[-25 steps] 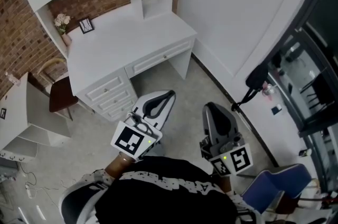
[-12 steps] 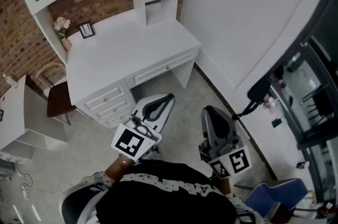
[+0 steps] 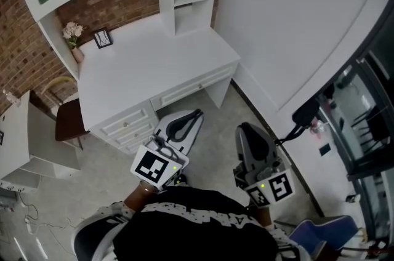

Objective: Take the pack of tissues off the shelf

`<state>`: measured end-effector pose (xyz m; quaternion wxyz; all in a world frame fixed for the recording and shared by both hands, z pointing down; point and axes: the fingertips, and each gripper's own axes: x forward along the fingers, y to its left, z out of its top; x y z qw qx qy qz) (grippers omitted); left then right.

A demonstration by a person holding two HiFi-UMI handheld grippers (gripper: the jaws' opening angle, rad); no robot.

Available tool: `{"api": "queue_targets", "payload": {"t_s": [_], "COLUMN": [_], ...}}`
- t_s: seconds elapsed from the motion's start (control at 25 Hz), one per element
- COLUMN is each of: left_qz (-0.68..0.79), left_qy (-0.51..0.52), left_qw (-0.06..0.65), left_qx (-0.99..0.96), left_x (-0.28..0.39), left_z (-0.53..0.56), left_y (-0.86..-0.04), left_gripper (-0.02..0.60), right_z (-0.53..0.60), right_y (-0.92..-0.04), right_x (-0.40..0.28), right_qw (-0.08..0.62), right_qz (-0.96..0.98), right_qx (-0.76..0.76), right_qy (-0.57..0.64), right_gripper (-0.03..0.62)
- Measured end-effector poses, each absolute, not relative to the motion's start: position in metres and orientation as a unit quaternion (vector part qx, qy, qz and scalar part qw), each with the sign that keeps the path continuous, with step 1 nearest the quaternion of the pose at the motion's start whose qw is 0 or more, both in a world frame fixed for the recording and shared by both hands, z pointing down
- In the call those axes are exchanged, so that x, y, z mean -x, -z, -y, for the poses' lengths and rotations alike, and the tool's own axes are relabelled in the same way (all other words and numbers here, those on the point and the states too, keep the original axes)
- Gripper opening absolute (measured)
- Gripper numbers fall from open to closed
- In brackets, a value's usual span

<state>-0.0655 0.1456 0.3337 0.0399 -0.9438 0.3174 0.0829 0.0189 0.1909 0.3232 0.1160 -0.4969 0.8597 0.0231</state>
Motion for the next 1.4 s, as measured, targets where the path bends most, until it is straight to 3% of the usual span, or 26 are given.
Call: {"api": "queue_targets", "payload": {"t_s": [0.52,1.4], "left_qz": [-0.319,-0.349], "left_qy": [-0.079,-0.067], "left_qw": [0.031,0.019], "left_qx": [0.944,0.934], "left_x": [0.094,0.152], "left_z": [-0.092,-0.047], "left_y": [-0.342,-0.358], "left_gripper": [0.037,0.037], "right_z": [-0.134,-0.075], "right_y": [-0.329,-0.341], "right_x": [0.006,0.049], "right_qw": [0.096,0.088], "right_qz": [-0.861,-0.865], "right_qx": [0.499,0.494], "right_qy": [-0.018,-0.002], "right_gripper": [0.092,0.097]}}
